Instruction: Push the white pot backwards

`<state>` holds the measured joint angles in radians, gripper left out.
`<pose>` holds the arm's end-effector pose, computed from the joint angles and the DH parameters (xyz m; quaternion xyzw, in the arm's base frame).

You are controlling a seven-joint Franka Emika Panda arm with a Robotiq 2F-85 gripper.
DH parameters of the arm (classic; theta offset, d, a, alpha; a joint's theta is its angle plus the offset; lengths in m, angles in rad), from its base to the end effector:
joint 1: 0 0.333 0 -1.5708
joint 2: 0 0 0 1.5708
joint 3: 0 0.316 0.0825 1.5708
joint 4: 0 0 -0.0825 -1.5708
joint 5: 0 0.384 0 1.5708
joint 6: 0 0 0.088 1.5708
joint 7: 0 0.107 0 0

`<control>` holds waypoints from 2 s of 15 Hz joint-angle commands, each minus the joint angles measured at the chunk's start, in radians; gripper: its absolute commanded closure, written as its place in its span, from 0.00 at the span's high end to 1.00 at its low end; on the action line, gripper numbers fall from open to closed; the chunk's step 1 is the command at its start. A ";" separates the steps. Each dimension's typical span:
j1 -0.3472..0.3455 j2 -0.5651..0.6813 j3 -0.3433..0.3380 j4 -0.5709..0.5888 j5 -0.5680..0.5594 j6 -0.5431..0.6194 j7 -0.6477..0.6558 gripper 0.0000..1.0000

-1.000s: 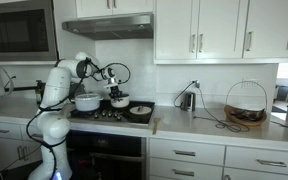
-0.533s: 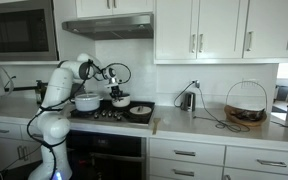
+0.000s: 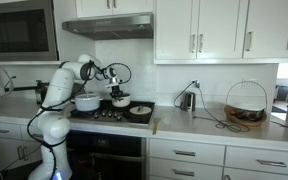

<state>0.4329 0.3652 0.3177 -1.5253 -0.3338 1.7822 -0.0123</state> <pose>0.5162 0.4067 0.4521 0.9085 0.4020 -0.0029 0.1136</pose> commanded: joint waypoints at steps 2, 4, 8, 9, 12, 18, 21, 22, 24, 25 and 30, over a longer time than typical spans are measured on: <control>0.026 0.045 -0.017 0.106 0.011 -0.044 0.033 0.10; 0.029 0.053 -0.018 0.125 0.014 -0.058 0.033 0.10; 0.034 0.069 -0.020 0.167 0.018 -0.084 0.032 0.10; 0.036 0.072 -0.020 0.175 0.019 -0.090 0.031 0.10; 0.042 0.081 -0.020 0.193 0.020 -0.100 0.031 0.10; 0.052 0.094 -0.020 0.203 0.017 -0.105 0.032 0.10; 0.057 0.100 -0.020 0.206 0.012 -0.110 0.035 0.10; 0.060 0.103 -0.020 0.209 0.011 -0.111 0.035 0.10; 0.065 0.108 -0.020 0.212 0.009 -0.113 0.040 0.10; 0.067 0.110 -0.020 0.212 0.009 -0.114 0.047 0.10; 0.081 0.131 -0.023 0.228 0.001 -0.107 0.052 0.10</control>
<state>0.4819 0.4468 0.3104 -1.3837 -0.3285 1.6545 0.0136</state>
